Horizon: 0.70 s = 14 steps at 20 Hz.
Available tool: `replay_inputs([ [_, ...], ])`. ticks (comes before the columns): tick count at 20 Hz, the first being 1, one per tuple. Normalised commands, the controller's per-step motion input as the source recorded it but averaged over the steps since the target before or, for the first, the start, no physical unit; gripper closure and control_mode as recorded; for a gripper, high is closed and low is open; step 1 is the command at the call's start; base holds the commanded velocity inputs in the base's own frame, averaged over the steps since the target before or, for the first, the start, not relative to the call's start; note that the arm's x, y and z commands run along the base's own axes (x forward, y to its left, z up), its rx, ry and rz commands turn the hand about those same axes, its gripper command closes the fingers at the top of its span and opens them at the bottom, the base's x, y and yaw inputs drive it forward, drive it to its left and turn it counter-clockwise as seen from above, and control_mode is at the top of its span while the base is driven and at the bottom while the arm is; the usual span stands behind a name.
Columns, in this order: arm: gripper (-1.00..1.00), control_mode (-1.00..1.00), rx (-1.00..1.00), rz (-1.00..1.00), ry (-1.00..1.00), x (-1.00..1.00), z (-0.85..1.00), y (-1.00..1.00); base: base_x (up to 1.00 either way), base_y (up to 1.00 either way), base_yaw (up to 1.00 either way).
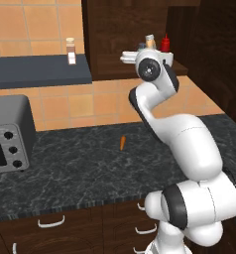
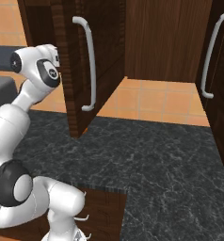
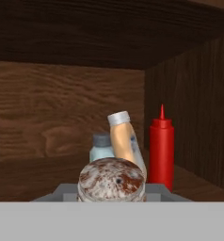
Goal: Put the shaker and condiment bottle from the counter next to their counterparts in the cabinet.
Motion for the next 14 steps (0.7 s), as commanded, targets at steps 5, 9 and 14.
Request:
replay_inputs([
  [5, 1.0, -1.0, 0.0, -0.01, 0.0, 0.36, 0.0, 0.0, 0.0, 0.0, 0.0],
  [9, 1.0, -1.0, 0.0, -0.02, 0.02, 0.26, 0.0, 0.0, 0.0, 0.0, 0.0],
  [14, 1.0, -1.0, 0.0, -0.01, 0.0, 0.24, 0.0, 0.0, 0.0, 0.0, 0.0],
])
